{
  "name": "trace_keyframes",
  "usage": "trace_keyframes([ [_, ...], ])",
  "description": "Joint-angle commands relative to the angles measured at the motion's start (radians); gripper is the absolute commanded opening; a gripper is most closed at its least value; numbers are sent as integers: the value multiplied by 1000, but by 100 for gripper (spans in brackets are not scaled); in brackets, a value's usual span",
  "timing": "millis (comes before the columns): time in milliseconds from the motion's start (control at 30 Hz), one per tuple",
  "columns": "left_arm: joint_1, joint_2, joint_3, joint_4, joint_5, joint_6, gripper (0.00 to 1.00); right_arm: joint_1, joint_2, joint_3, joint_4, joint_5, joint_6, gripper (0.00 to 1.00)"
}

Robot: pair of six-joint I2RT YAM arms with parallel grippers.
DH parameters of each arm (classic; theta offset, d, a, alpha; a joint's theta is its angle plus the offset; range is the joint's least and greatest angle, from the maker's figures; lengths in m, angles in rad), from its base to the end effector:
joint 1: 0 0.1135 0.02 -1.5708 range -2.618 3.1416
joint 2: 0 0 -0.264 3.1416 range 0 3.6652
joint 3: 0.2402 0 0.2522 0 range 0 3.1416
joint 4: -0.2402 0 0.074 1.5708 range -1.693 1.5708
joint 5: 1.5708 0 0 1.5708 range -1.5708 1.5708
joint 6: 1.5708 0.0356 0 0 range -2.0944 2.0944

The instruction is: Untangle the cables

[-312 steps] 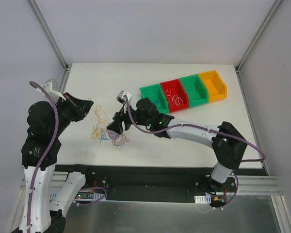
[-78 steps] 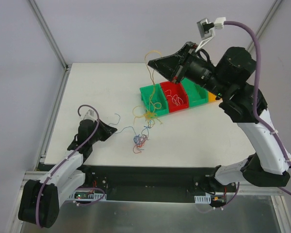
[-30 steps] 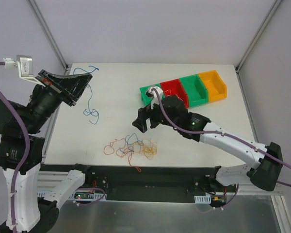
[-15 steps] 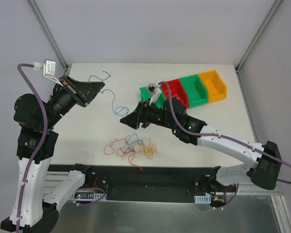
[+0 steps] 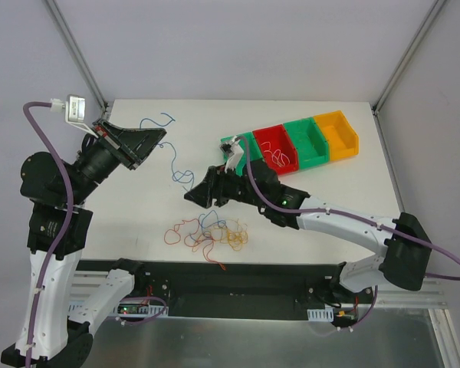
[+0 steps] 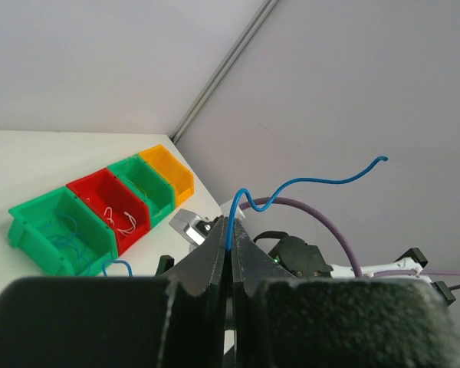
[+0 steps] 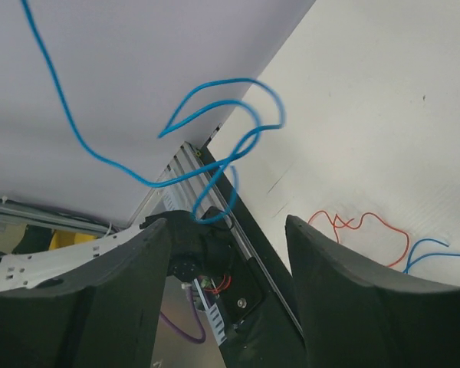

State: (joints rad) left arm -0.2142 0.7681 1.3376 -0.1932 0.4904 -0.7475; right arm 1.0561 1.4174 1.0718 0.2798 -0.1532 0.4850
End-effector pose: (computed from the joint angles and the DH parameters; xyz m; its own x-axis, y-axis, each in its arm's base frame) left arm 0.0962 -0.0381 0.5183 -0.1551 -0.5800 -0.7997 0.6955 0.5108 -0.5053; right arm 0.1624 0.2981 0.3407 -0.4646 0.1144 -0.8781 -0.8123 0.3398 0.4741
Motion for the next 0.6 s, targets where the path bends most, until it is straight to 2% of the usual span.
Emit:
trace_keyframes([
  [0, 4, -10, -17, 57, 13, 2, 0, 33, -77, -41, 55, 24, -98, 65],
  [167, 3, -7, -31, 70, 20, -12, 0, 36, -92, -61, 55, 53, -114, 68],
  [333, 3, -7, -32, 90, 34, -33, 0, 36, -48, 5, 62, 107, -118, 63],
  [567, 3, -15, -31, 94, 31, -29, 0, 38, 32, 88, 101, 52, -80, 56],
])
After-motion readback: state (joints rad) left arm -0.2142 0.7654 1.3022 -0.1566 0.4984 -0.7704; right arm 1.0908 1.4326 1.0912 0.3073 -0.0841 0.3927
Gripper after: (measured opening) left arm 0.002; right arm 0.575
